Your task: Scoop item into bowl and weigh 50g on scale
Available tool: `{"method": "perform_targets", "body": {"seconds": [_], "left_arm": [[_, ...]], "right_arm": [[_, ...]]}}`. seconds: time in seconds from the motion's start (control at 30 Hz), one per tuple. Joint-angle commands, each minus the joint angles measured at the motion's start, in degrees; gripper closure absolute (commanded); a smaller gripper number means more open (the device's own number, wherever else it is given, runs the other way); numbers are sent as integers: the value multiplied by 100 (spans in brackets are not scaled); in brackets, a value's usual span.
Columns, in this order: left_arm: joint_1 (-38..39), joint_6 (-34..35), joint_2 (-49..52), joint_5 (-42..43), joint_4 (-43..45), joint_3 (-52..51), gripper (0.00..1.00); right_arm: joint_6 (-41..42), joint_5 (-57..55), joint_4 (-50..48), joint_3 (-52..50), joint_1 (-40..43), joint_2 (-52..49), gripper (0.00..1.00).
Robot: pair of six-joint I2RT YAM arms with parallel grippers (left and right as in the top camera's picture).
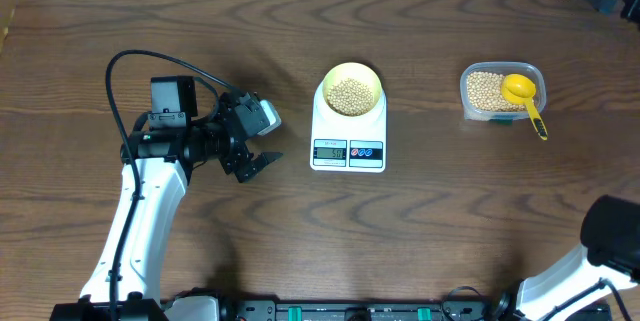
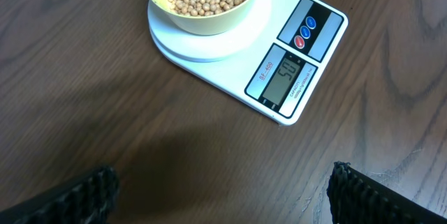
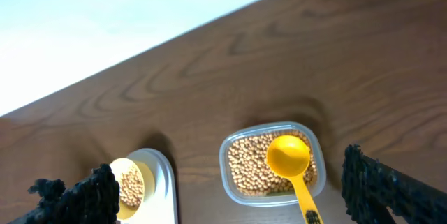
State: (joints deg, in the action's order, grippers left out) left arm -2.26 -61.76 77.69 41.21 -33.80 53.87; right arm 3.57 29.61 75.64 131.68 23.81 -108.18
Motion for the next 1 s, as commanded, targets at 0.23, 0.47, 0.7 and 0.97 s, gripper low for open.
{"method": "perform_targets", "body": {"seconds": [0.23,0.47,0.7,0.97], "left_arm": [[-20,-59,22,-11,4,35,2],[-20,-57,22,-13,4,35,3],[-20,-57,22,-11,4,35,3],[-20,-57,22,-11,4,35,2]], "right_arm": [[-109,-157,-46,107,20,745,1],[-111,-809,-573,90,-317,743,1],[-201,-1471,-1036,11,-793,743,1],[-219,-1633,-1318,-284,-929,826,1]]}}
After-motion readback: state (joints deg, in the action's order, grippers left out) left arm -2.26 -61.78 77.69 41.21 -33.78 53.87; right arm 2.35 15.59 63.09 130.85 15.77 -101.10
